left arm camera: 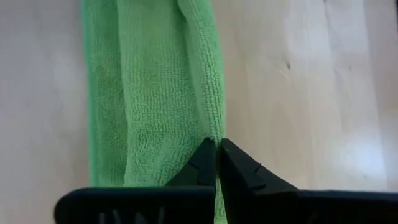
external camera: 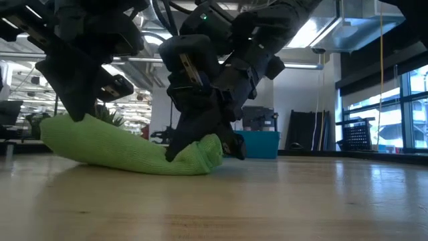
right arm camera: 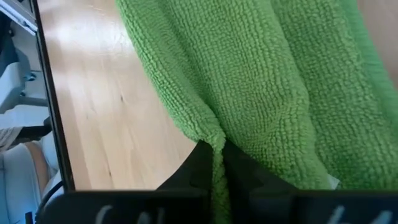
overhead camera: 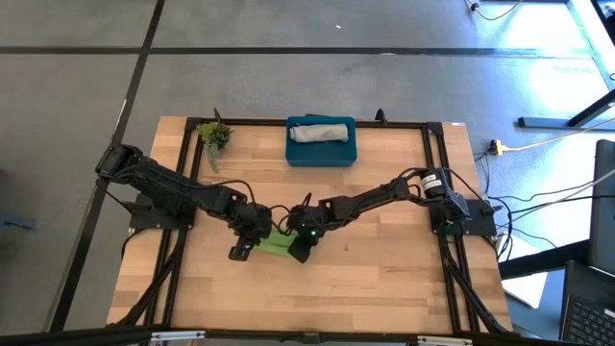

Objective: Roll microfiber towels into tight, uniform cylinder then place into a basket
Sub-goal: Roll the green microfiber cloth

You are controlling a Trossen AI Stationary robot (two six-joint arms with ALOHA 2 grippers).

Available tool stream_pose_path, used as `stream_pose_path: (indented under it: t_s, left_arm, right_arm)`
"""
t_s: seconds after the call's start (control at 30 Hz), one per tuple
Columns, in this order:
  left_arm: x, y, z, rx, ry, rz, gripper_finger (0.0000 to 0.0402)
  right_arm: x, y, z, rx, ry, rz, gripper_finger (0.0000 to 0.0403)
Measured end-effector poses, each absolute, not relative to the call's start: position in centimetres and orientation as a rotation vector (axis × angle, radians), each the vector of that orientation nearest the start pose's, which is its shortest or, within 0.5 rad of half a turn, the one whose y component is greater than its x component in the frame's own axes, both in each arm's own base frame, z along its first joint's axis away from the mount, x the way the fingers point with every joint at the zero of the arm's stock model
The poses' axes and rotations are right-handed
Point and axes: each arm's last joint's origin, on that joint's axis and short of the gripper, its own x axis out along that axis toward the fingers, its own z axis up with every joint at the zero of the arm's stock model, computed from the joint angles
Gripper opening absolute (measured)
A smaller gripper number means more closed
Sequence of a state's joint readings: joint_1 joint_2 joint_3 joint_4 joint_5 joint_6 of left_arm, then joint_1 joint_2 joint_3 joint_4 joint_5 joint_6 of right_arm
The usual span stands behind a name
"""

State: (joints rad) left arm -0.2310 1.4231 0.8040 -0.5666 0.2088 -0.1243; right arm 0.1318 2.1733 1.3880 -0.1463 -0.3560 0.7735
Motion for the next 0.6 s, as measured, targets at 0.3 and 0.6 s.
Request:
stream_pose_path:
  t_s: [0.3, 0.6]
  left_arm:
    - [24.4, -5.9, 18.2, -0.142, 1.224, -0.197, 0.0]
    - [25.0, -4.6, 17.8, -0.125, 1.187, 0.064, 0.0]
  right_arm:
    - [43.8, 6.8, 10.0, 0.807, 1.09, 0.043, 0.0017]
    - [43.8, 6.8, 9.9, 0.802, 1.081, 0.037, 0.0017]
